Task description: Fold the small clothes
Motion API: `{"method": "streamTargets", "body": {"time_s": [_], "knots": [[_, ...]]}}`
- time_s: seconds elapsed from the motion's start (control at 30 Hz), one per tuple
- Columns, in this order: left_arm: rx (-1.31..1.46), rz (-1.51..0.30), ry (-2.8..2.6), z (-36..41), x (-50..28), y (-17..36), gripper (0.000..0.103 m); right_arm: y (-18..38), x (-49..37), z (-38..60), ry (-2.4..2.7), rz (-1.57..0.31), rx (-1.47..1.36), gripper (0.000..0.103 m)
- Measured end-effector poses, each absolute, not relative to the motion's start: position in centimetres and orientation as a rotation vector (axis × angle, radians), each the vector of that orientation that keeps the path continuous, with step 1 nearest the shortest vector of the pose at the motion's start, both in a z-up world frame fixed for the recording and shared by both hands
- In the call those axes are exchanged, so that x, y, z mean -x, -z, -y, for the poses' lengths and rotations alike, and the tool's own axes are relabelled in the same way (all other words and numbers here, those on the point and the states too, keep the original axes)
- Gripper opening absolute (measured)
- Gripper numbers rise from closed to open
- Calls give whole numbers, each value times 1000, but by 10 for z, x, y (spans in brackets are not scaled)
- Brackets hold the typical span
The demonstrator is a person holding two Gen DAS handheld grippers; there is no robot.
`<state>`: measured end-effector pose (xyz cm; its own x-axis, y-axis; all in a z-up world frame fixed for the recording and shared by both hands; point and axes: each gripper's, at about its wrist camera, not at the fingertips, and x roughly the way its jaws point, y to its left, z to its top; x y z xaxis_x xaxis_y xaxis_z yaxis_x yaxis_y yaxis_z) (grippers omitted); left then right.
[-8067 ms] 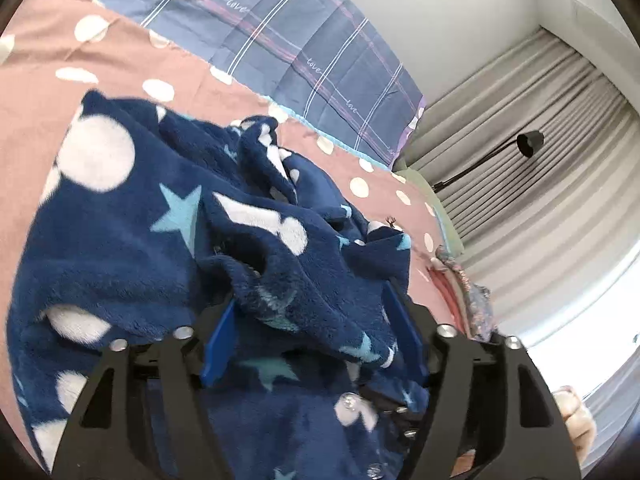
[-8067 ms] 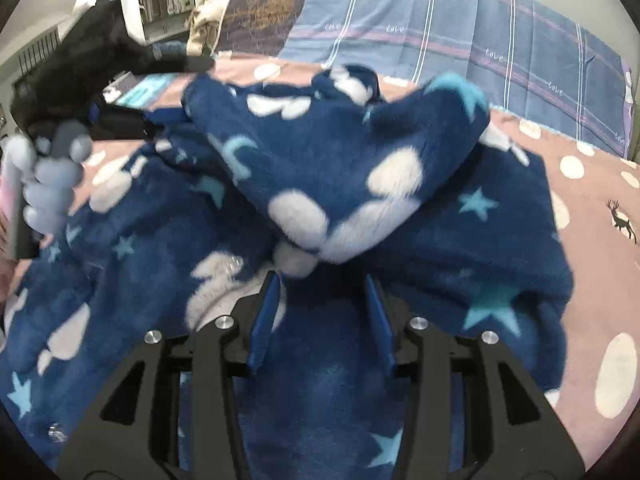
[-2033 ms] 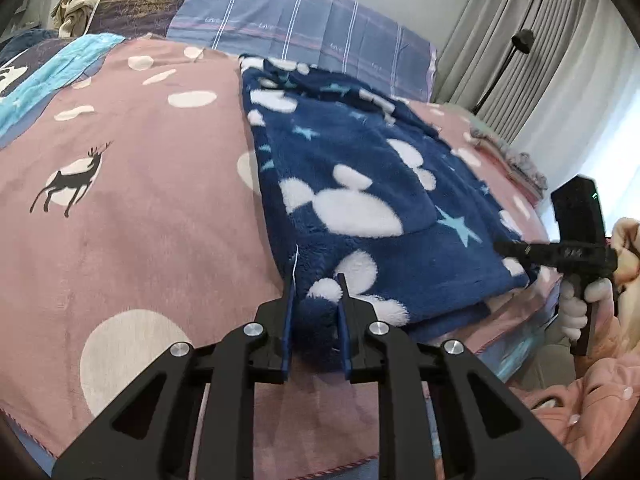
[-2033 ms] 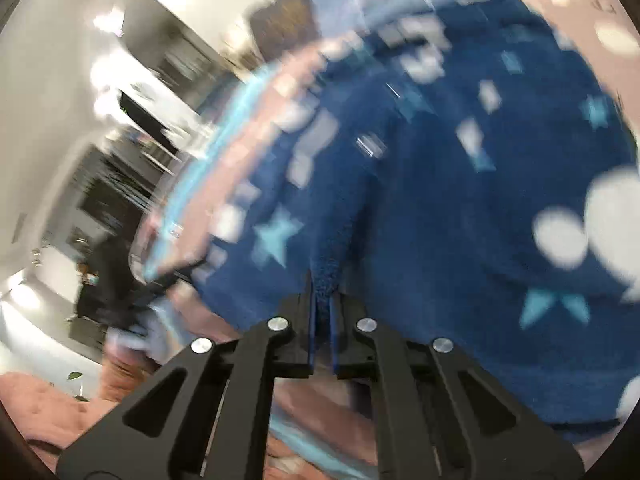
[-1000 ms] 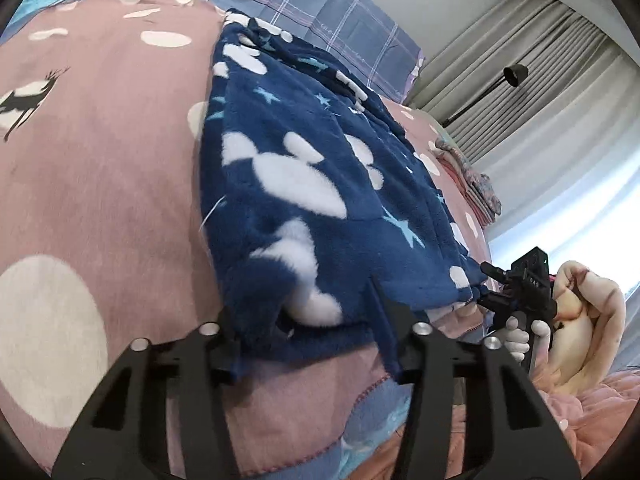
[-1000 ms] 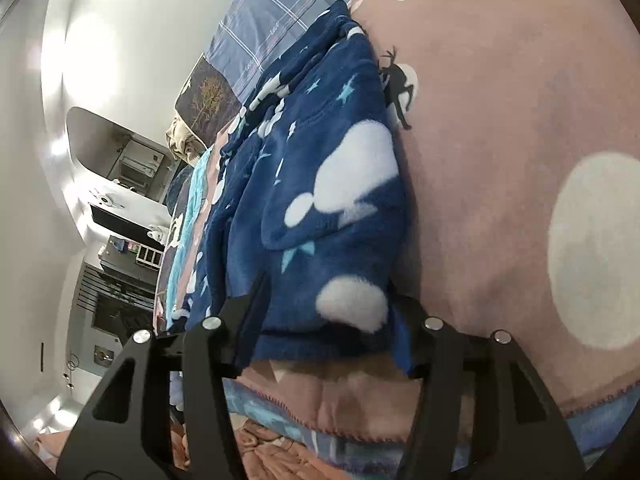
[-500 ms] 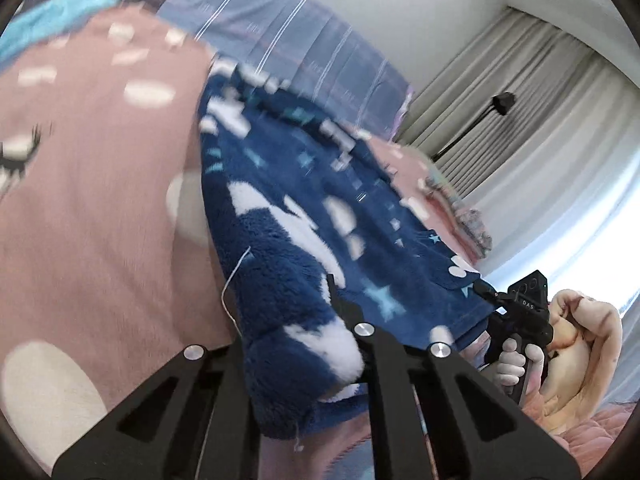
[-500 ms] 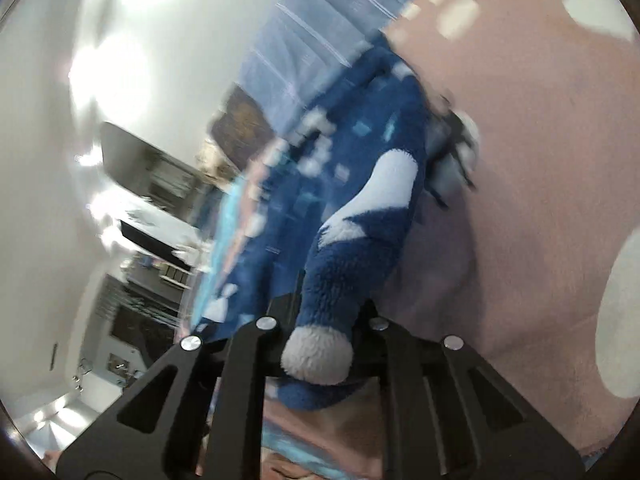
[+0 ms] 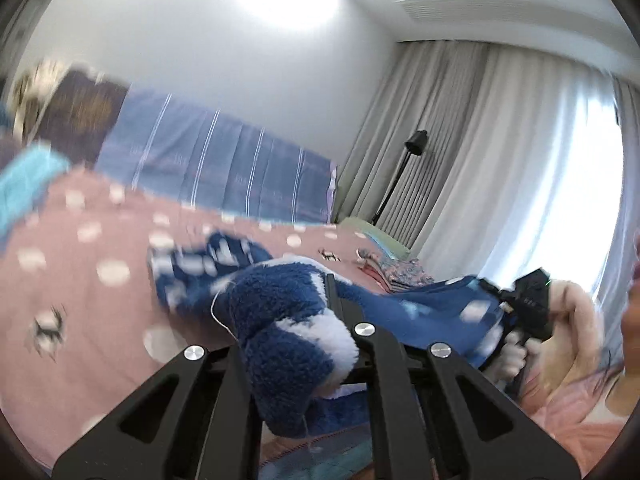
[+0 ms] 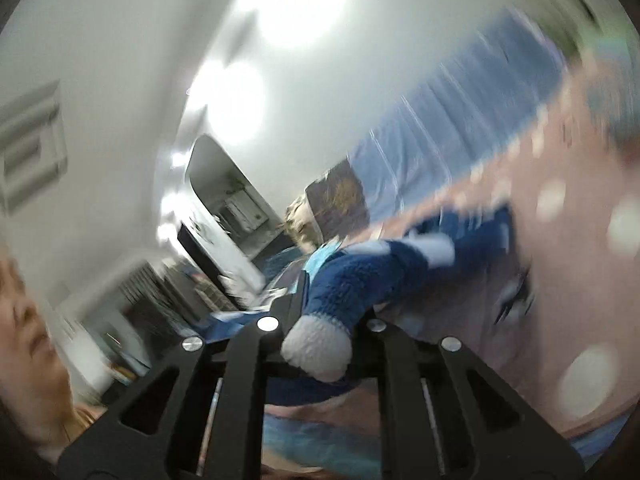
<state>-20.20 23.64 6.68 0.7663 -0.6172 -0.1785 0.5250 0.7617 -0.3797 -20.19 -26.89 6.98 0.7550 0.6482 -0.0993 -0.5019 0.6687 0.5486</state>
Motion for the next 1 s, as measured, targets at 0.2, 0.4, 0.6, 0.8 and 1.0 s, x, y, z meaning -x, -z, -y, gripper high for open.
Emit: {"method": "streamTargets", "body": {"time_s": [0.2,0.4,0.6,0.8,1.0], "knots": [[326,-397,570,-228,166,-42,8,-23,156,269,-573,-431,-612,14],[366,-466,517,-229,129,-15,8,-3,126,270,-538,-450,-647,14],[331,-450,502,-218,104,-21,9,-14,111,260,-522,-436,-562,14],[275,-448,468,-209,72,-30,9,-21,76,256,-486,-441,-513,14],[194,-441,434,-200,36,-41,9,-31,32,243,-420,-442,-404,14]]}}
